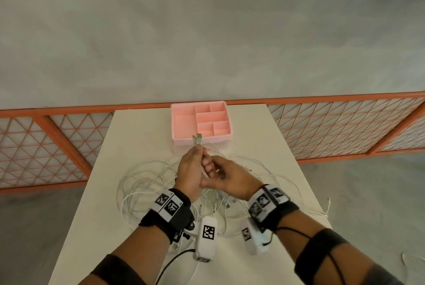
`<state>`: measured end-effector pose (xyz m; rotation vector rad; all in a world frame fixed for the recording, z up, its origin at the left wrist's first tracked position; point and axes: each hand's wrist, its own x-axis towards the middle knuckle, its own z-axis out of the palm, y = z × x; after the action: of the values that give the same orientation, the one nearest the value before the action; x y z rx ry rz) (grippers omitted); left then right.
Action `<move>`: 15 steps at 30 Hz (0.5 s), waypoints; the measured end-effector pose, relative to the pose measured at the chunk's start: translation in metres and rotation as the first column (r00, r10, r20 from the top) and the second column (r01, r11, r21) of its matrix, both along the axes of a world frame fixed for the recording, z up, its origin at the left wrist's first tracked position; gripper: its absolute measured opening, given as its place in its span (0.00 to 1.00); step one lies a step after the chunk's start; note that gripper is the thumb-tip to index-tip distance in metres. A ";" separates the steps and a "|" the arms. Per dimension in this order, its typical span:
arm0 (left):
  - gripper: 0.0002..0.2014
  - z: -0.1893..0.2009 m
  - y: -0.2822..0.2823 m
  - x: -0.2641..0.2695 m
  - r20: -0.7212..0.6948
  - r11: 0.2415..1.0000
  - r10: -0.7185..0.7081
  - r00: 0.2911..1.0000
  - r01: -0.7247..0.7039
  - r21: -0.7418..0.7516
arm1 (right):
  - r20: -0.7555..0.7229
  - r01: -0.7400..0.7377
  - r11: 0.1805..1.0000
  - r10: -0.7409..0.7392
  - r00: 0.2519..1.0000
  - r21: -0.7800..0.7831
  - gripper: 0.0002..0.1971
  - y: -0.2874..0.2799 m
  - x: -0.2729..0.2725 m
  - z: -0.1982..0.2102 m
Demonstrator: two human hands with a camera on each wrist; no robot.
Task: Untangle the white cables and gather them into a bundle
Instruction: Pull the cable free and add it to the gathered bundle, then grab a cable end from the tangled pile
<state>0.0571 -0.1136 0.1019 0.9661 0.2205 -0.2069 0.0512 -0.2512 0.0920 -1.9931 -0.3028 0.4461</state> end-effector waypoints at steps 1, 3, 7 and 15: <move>0.15 0.001 0.003 0.001 0.009 1.000 0.013 1.000 -0.013 0.004 | -0.004 0.007 0.997 -0.007 1.000 0.071 0.21 0.013 -0.002 -0.003; 0.14 0.001 0.014 0.005 0.056 0.999 0.030 0.998 -0.032 0.028 | 0.037 0.050 0.998 -0.052 0.998 0.044 0.10 0.020 -0.004 -0.011; 0.14 -0.006 0.038 0.009 0.091 0.995 0.074 0.993 -0.080 0.056 | 0.185 -0.044 0.937 0.114 0.976 -0.346 0.19 -0.012 -0.011 -0.034; 0.16 -0.006 0.047 0.011 0.077 0.986 0.146 0.986 -0.152 0.072 | 0.041 0.073 0.773 -0.061 0.997 -0.630 0.26 -0.122 -0.039 -0.069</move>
<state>0.0684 -0.0671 0.0964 1.0278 0.2354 -0.0261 0.0120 -0.3729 0.0228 -2.6628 -0.0882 0.5305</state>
